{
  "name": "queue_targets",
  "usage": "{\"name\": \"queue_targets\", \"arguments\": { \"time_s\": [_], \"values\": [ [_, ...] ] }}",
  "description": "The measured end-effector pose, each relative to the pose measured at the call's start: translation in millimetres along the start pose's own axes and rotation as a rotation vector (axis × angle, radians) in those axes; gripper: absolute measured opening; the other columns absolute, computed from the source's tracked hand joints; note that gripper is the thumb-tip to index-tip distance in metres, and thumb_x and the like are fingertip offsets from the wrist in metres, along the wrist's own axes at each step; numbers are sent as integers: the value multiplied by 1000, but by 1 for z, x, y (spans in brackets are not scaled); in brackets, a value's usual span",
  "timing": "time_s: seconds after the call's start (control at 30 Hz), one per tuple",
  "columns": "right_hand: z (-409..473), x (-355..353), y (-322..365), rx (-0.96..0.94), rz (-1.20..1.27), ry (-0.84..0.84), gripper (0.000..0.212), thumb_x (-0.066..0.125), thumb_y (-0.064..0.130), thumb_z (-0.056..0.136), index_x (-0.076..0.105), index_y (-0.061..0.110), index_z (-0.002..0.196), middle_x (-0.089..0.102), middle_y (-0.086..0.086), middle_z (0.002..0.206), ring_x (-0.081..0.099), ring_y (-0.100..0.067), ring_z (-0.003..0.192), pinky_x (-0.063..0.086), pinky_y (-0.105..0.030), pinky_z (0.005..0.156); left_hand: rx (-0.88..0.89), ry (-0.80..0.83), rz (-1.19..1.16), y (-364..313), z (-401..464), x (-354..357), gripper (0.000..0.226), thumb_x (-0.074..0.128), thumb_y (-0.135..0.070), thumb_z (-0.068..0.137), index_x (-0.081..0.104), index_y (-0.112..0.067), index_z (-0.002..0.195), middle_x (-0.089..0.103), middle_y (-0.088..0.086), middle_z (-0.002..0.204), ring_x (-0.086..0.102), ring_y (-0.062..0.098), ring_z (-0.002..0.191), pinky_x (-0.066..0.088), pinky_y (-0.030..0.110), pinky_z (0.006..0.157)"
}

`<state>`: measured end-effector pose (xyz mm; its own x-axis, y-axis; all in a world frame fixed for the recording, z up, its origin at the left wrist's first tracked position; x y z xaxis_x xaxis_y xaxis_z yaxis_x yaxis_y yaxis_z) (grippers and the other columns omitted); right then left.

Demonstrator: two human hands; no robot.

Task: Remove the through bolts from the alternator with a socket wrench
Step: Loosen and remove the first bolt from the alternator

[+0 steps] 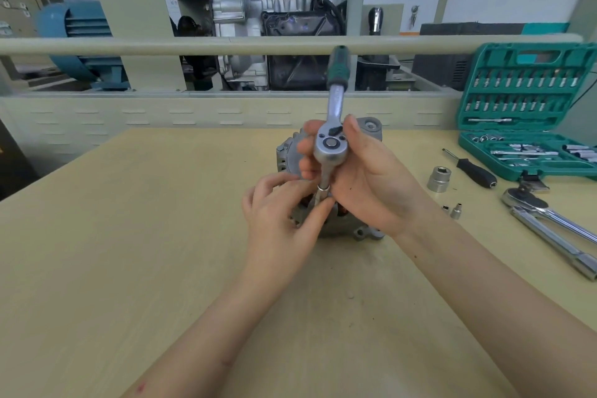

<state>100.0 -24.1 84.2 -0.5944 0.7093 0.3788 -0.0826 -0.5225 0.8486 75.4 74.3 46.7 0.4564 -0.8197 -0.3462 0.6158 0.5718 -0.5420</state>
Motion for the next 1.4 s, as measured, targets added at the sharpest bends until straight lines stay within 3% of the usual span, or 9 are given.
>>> {"name": "queue_targets", "arguments": {
  "time_s": [0.1, 0.27, 0.5, 0.63, 0.77, 1.0, 1.13, 1.27, 1.4],
  "values": [
    [-1, 1, 0, -10, -20, 7, 25, 53, 34, 86, 59, 10, 91, 70, 2, 79, 64, -11, 72, 51, -22, 67, -33, -9, 1, 3, 0, -1, 18, 66, -26, 68, 66, -8, 68, 47, -27, 68, 38, -8, 81, 18, 11, 84],
    [-2, 1, 1, -59, 78, 56, 21, 80, 28, 56, 68, 19, 71, 70, -1, 83, 64, -13, 73, 51, -25, 69, -83, -19, 2, 7, 0, 0, 19, 66, -33, 67, 60, -15, 64, 44, -24, 62, 38, -17, 85, 18, 9, 84],
    [0, 0, 0, -2, 16, -5, 36, 45, 39, 78, 54, 9, 97, 71, 2, 79, 65, -10, 71, 52, -22, 67, -31, 65, -10, 5, 0, 1, 12, 64, -27, 72, 67, -16, 73, 61, -8, 71, 44, -2, 83, 18, 8, 84],
    [0, 1, -1, -15, 11, -10, 25, 59, 36, 80, 63, 12, 86, 71, 1, 78, 65, -11, 71, 52, -22, 67, -40, 80, 11, 6, 2, -1, 18, 63, -30, 71, 66, -12, 70, 58, -9, 67, 44, 2, 80, 18, 11, 84],
    [-1, 2, 1, -61, 108, 38, 17, 76, 30, 59, 69, 18, 71, 71, -2, 83, 65, -12, 74, 51, -24, 68, -79, 57, 16, 6, 3, -1, 20, 63, -35, 69, 62, -15, 65, 59, -9, 65, 45, 3, 78, 19, 11, 83],
    [0, -3, 1, -7, 58, -13, 33, 51, 37, 76, 55, 10, 95, 71, 1, 83, 66, -12, 78, 52, -23, 69, -15, 81, 18, 4, 2, 0, 14, 64, -26, 72, 66, -13, 70, 63, -2, 70, 47, 5, 82, 20, 12, 83],
    [0, 0, 0, -31, 69, -7, 20, 59, 32, 81, 66, 13, 85, 70, -1, 82, 65, -13, 79, 52, -24, 68, -14, 59, 11, 5, 3, -2, 33, 56, -41, 72, 64, -10, 66, 57, -11, 67, 46, 3, 81, 19, 12, 85],
    [-2, 3, 0, -87, 166, 9, 15, 73, 25, 59, 71, 16, 72, 70, -2, 82, 65, -12, 79, 53, -24, 70, -33, 28, 26, 6, 2, -2, 24, 64, -37, 70, 65, -13, 65, 50, -21, 63, 43, 2, 78, 18, 11, 84],
    [-2, 1, -1, -60, 134, -30, 17, 62, 30, 69, 70, 16, 74, 71, -1, 79, 66, -11, 76, 53, -22, 70, -53, 16, 5, 7, 2, -1, 25, 61, -42, 70, 62, -17, 66, 55, -16, 65, 45, 4, 77, 19, 10, 83]
  ]
}}
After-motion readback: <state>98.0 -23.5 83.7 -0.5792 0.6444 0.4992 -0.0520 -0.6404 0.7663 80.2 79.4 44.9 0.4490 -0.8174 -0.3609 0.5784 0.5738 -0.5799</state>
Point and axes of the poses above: each hand's wrist, its own z-axis towards the middle knuckle, its own x-axis out of the palm, y = z × x, the point moved 4 cm from there along z, towards the middle knuckle
